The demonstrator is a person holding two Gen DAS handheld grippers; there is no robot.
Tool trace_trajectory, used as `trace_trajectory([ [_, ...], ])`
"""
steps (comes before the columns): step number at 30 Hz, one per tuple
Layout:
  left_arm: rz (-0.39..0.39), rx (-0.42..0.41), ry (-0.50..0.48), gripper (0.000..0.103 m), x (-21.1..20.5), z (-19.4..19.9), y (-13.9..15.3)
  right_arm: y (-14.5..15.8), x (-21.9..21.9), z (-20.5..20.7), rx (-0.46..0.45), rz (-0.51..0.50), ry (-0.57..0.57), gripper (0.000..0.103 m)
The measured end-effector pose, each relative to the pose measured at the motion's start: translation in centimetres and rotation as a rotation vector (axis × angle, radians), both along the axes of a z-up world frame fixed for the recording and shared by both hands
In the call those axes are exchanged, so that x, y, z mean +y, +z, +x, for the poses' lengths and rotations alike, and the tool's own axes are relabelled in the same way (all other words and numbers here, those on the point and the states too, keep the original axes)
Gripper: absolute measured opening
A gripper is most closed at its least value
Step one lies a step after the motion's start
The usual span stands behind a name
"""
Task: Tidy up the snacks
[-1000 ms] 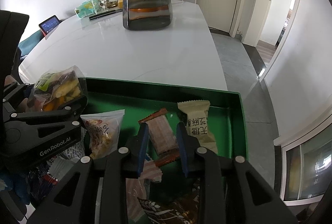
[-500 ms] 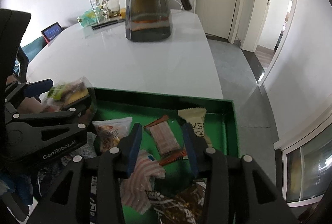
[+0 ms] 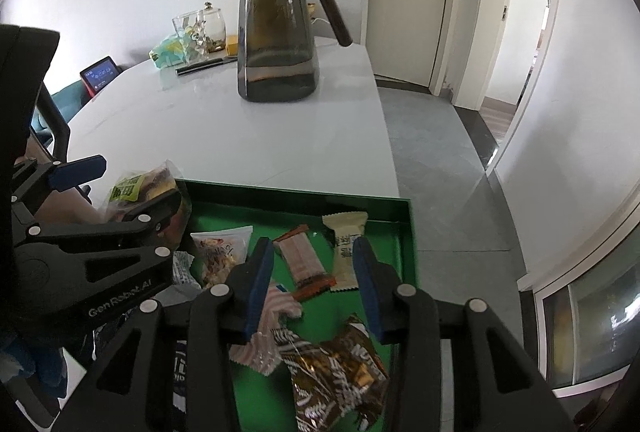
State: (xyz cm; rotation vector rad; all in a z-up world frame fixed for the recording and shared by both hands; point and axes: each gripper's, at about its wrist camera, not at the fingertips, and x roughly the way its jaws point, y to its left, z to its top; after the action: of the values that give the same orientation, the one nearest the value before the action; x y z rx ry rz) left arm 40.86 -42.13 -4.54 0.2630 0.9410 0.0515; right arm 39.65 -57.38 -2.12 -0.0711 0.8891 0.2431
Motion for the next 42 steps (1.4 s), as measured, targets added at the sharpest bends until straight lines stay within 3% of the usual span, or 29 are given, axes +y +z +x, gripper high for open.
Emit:
trace_trajectory([
  [5, -0.028, 0.010, -0.022, 0.074, -0.5, -1.2, 1.1, 1.0, -0.6, -0.8, -0.018, -0.011, -0.013, 0.032],
  [9, -0.060, 0.001, -0.049, 0.074, -0.7, -2.7, 2.3, 2.1, -1.4, -2.0, -0.036, -0.027, -0.030, 0.044],
  [19, -0.107, -0.011, -0.149, 0.074, -0.4, -8.3, 4.6, 4.7, -2.9, -6.2, -0.068, -0.046, -0.061, 0.048],
  [31, -0.148, 0.021, -0.149, 0.074, 5.5, -15.9, 5.6, 6.8, -0.5, -13.2, -0.078, -0.019, -0.034, 0.052],
  [42, -0.152, -0.042, -0.135, 0.077, 11.0, -22.4, 8.2, 9.3, 5.2, -20.7, -0.082, 0.001, 0.003, 0.055],
])
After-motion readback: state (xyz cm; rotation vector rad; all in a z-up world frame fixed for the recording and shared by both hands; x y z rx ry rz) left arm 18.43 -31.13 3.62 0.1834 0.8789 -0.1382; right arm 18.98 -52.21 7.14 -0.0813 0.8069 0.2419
